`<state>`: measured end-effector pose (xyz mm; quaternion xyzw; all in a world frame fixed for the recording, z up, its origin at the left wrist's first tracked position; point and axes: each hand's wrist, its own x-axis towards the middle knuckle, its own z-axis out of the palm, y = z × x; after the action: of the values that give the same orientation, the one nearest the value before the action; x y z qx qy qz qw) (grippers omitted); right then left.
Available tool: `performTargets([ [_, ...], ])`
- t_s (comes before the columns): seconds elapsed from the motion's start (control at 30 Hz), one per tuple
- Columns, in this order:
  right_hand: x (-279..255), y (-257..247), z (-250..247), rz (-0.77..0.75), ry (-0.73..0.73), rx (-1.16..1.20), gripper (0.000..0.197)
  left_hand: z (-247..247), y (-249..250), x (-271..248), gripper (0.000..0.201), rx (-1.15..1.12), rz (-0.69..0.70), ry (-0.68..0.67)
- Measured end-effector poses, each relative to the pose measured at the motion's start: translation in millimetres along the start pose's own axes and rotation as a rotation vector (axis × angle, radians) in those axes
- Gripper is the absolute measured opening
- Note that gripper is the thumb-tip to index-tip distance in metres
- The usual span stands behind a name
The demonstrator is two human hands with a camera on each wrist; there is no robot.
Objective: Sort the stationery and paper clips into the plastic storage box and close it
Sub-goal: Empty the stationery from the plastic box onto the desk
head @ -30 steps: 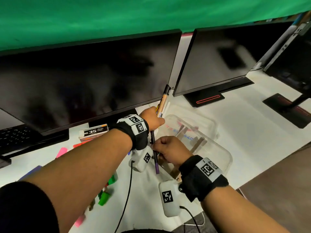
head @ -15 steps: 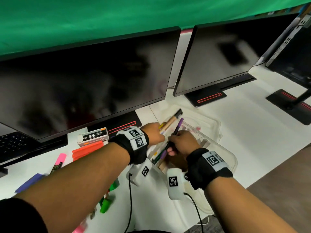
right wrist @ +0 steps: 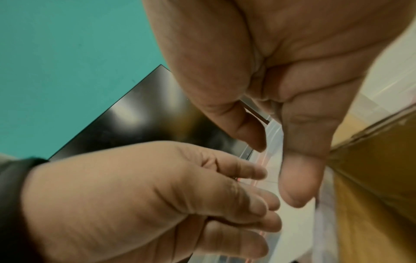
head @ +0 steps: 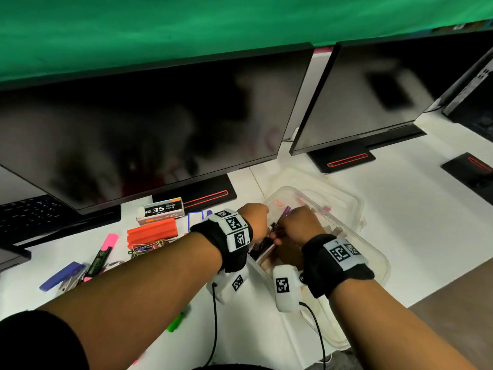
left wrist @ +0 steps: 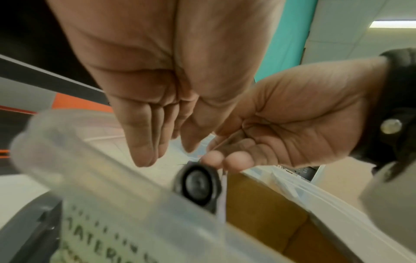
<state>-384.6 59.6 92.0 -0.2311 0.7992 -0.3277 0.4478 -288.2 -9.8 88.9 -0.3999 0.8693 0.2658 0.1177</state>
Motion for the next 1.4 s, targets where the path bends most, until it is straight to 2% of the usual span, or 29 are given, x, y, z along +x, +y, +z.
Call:
performTargets([
  [0.1, 1.0, -1.0, -0.6, 0.02, -0.033, -0.021, 0.011, 0.2, -2.9, -5.4, 0.052, -0.004, 0.046, -0.021],
  [0.3, -3.8, 2.0, 4.8, -0.041, -0.042, -0.067, 0.009, -5.6, -30.7, -26.4, 0.038, -0.134, 0.125, 0.035],
  [0.4, -14.1, -5.1, 12.9, -0.139, -0.132, -0.342, 0.01, -8.9, -48.6, -42.3, 0.026, -0.062, 0.151, 0.116],
  [0.5, -22.3, -9.9, 20.0, -0.193, -0.187, -0.648, 0.019, -6.6, -70.0, -53.9, 0.025, -0.061, 0.135, 0.143],
  [0.6, -32.9, -11.8, 25.8, -0.256, -0.148, -0.684, 0.022, -3.0, -96.8, -68.5, 0.029, -0.098, 0.072, 0.103],
  [0.7, -48.3, -19.5, 44.9, -0.397, -0.074, -0.514, 0.017, 4.2, -135.7, -88.9, 0.029, -0.108, -0.035, 0.07],
  [0.77, -53.8, -27.5, 63.0, -0.448, -0.092, -0.469, 0.017, 8.7, -159.4, -101.6, 0.03, -0.143, -0.116, 0.055],
  [0.83, -55.3, -32.3, 89.4, -0.49, -0.132, -0.509, 0.012, 12.0, -182.8, -116.7, 0.029, -0.15, -0.182, 0.068],
  [0.9, -52.5, -29.7, 116.6, -0.512, -0.178, -0.601, 0.015, 14.7, -205.4, -133.2, 0.025, -0.138, -0.233, 0.09],
  [1.03, -39.8, -3.4, 164.6, -0.465, -0.268, -0.854, 0.022, 29.3, -253.7, -169.5, 0.028, -0.153, -0.379, 0.083],
  [1.13, -35.6, 14.2, 187.3, -0.403, -0.258, -0.969, 0.036, 40.4, -280.5, -194.8, 0.029, -0.146, -0.506, 0.087],
  [1.3, -29.6, 28.1, 215.7, -0.289, -0.172, -0.868, 0.052, 56.0, -302.1, -217.3, 0.028, -0.165, -0.586, 0.082],
  [1.4, -28.0, 32.4, 227.2, -0.314, -0.138, -0.783, 0.061, 60.4, -306.5, -220.5, 0.029, -0.158, -0.603, 0.107],
])
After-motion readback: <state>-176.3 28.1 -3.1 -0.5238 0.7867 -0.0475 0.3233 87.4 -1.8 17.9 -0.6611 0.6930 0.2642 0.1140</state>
